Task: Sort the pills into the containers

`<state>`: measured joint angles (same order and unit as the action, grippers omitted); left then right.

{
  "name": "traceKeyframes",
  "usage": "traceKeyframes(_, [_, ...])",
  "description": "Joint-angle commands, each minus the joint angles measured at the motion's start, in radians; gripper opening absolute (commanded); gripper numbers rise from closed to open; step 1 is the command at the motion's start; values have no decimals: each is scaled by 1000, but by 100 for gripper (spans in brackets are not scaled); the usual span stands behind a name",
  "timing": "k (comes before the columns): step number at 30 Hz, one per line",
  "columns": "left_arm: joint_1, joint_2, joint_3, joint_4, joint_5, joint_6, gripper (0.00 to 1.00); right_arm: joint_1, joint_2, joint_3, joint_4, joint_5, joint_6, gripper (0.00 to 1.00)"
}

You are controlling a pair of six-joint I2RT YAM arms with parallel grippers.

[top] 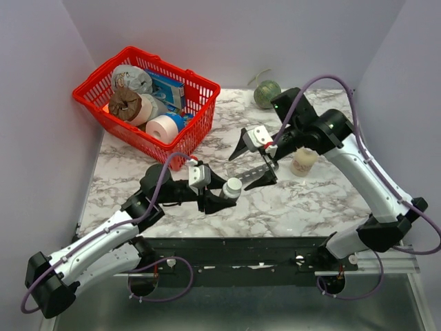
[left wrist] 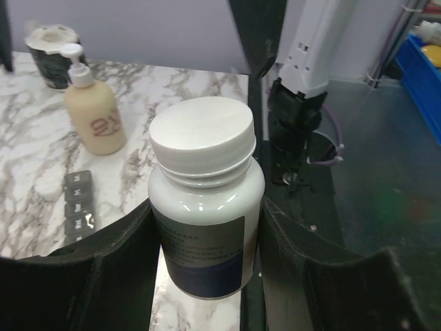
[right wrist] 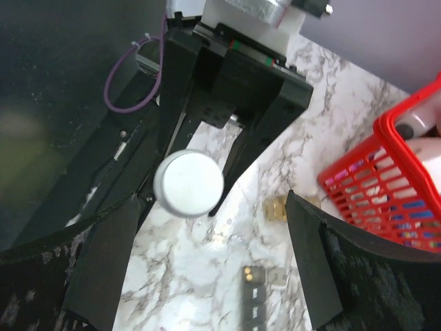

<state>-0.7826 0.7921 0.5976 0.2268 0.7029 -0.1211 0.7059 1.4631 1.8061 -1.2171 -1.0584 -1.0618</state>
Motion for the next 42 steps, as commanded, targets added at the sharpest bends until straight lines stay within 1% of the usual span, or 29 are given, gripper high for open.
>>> traceKeyframes(1, [8, 38, 60, -33, 173, 6, 0, 44, 65, 32, -245, -55, -161, 91])
traceKeyframes(3, [8, 59, 79, -59, 188, 21, 0, 58, 62, 19, -213, -43, -136, 88])
traceKeyframes(7, [9, 75, 97, -84, 201, 46, 0, 76, 74, 16, -231, -9, -118, 82])
traceKeyframes(10, [13, 87, 107, -101, 204, 57, 0, 84, 88, 16, -260, -2, -119, 75])
traceKeyframes(11, [14, 90, 108, -103, 205, 58, 0, 89, 91, 15, -265, 0, -118, 72])
traceKeyframes(14, [14, 91, 108, -101, 204, 60, 0, 93, 97, 13, -266, 9, -107, 67])
traceKeyframes(16, [16, 90, 111, -101, 199, 58, 0, 98, 97, 6, -265, 23, -102, 67])
traceKeyframes(20, [19, 81, 111, -106, 182, 61, 0, 102, 97, 2, -262, 37, -95, 59])
traceKeyframes(23, [22, 68, 102, -92, 159, 61, 0, 103, 92, -4, -253, 47, -83, 56])
traceKeyframes(25, [25, 61, 94, -70, 147, 49, 0, 104, 82, -14, -234, 58, -58, 55])
traceKeyframes(28, [26, 42, 79, -40, 116, 31, 0, 103, 63, -42, -194, 64, -24, 53])
traceKeyframes(32, [28, 13, 56, 11, 58, 5, 0, 103, 49, -63, -136, 72, 23, 43])
traceKeyframes(33, [26, 10, 51, 16, 44, 5, 0, 104, 45, -68, -121, 75, 39, 42])
traceKeyframes(39, [26, -10, 54, -7, -104, 24, 0, 102, 34, -102, -15, 95, 187, 39])
traceKeyframes(40, [26, -13, 54, -7, -127, 29, 0, 102, 39, -103, 2, 110, 250, 39])
traceKeyframes(42, [26, -21, 59, -4, -192, 32, 0, 104, 52, -109, 40, 121, 301, 39])
